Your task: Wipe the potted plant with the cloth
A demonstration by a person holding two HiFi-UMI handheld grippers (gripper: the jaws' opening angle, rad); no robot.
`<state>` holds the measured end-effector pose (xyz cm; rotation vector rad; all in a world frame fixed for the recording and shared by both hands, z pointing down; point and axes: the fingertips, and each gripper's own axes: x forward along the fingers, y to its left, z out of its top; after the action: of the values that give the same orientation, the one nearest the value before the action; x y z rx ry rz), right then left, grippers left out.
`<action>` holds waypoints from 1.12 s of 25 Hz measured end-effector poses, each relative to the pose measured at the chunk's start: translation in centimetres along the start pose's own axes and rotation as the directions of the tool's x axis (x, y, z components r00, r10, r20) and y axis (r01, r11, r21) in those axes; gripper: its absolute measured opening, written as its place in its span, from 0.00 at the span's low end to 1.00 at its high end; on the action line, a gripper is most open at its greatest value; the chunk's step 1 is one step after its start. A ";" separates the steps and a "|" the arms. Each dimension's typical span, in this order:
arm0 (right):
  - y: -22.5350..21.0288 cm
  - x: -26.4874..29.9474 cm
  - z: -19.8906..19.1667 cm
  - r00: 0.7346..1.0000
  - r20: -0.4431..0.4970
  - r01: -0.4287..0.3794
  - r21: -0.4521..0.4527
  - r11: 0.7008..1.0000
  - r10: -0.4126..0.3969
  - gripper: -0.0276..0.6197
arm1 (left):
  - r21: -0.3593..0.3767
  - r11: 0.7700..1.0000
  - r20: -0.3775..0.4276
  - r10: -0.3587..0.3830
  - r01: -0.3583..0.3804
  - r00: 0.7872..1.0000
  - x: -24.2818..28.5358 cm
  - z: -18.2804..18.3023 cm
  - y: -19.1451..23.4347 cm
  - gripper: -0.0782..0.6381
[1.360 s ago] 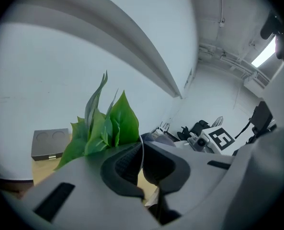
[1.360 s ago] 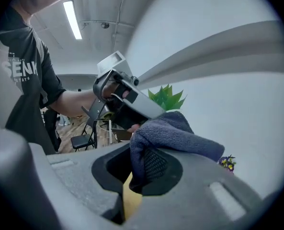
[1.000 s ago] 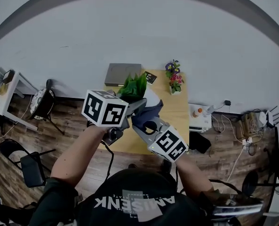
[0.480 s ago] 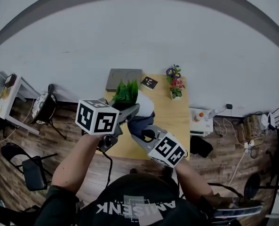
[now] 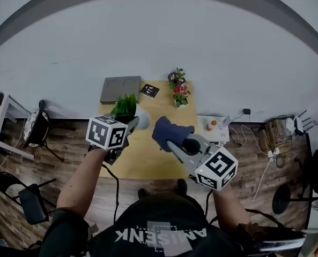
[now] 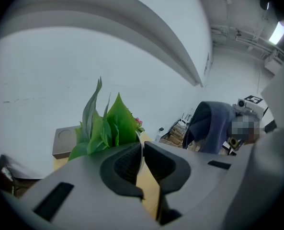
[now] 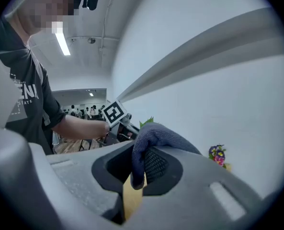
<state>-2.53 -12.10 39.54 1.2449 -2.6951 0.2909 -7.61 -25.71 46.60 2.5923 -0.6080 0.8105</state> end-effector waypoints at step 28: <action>-15.8 -8.5 -8.0 0.964 -0.059 0.268 0.225 0.937 -0.261 0.09 | 0.482 0.875 -0.245 0.188 -0.048 0.951 21.8 -8.0 -0.1 0.16</action>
<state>15.51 -13.95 47.10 1.6336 -2.4828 0.5941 5.08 -28.37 65.83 2.7900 -0.5386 1.5106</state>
